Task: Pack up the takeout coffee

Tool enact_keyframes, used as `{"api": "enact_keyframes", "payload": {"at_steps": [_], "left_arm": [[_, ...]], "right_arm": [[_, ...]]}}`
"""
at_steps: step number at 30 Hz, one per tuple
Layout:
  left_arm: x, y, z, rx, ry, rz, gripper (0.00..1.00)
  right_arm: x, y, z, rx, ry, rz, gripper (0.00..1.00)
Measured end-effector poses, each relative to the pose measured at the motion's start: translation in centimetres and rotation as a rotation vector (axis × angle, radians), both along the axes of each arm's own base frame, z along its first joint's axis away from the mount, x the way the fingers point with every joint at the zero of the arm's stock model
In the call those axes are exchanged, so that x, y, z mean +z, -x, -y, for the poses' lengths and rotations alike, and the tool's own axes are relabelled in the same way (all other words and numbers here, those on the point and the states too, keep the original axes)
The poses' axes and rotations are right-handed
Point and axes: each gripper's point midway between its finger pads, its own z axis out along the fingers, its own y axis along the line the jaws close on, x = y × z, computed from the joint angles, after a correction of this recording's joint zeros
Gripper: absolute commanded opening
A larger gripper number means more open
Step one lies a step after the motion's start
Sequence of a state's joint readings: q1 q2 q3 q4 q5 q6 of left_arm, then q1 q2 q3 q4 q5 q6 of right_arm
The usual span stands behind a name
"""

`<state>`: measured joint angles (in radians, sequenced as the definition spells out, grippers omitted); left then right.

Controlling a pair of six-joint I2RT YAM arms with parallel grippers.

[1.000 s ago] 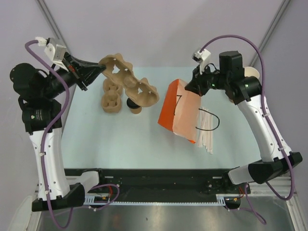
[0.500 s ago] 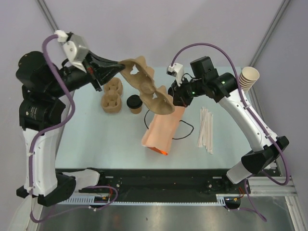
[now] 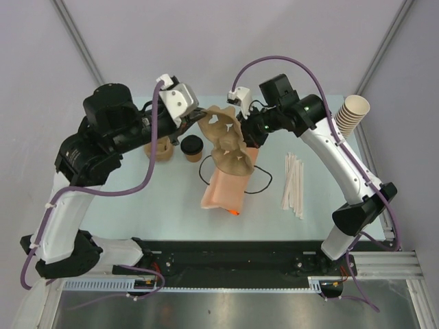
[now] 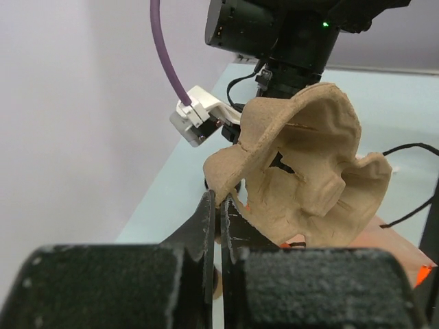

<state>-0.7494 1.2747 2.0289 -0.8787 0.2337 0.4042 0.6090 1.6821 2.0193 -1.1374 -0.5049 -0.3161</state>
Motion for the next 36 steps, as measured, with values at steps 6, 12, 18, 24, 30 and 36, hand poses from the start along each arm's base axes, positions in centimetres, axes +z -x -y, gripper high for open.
{"api": "enact_keyframes", "payload": {"at_steps": [6, 12, 18, 24, 30, 36], "left_arm": [[-2.0, 0.4, 1.2, -0.006, -0.097, 0.043, 0.00], [-3.7, 0.8, 2.5, -0.007, -0.173, 0.071, 0.00], [-3.9, 1.6, 3.6, -0.016, -0.218, 0.156, 0.00], [-7.2, 0.2, 3.3, 0.034, -0.328, 0.198, 0.00], [-7.9, -0.4, 2.9, 0.056, -0.380, 0.232, 0.00], [-5.7, -0.3, 1.9, 0.073, -0.375, 0.283, 0.00]], "right_arm": [[0.0, 0.2, -0.2, 0.009, 0.005, -0.001, 0.00], [-0.2, -0.2, -0.2, -0.002, 0.015, 0.002, 0.00], [-0.4, -0.5, -0.2, -0.009, 0.020, 0.000, 0.00], [-0.4, -0.2, -0.4, 0.010, 0.011, -0.004, 0.00], [-0.2, 0.2, -0.7, 0.044, -0.003, -0.003, 0.00], [-0.2, 0.3, -0.8, 0.064, -0.004, 0.004, 0.00]]}}
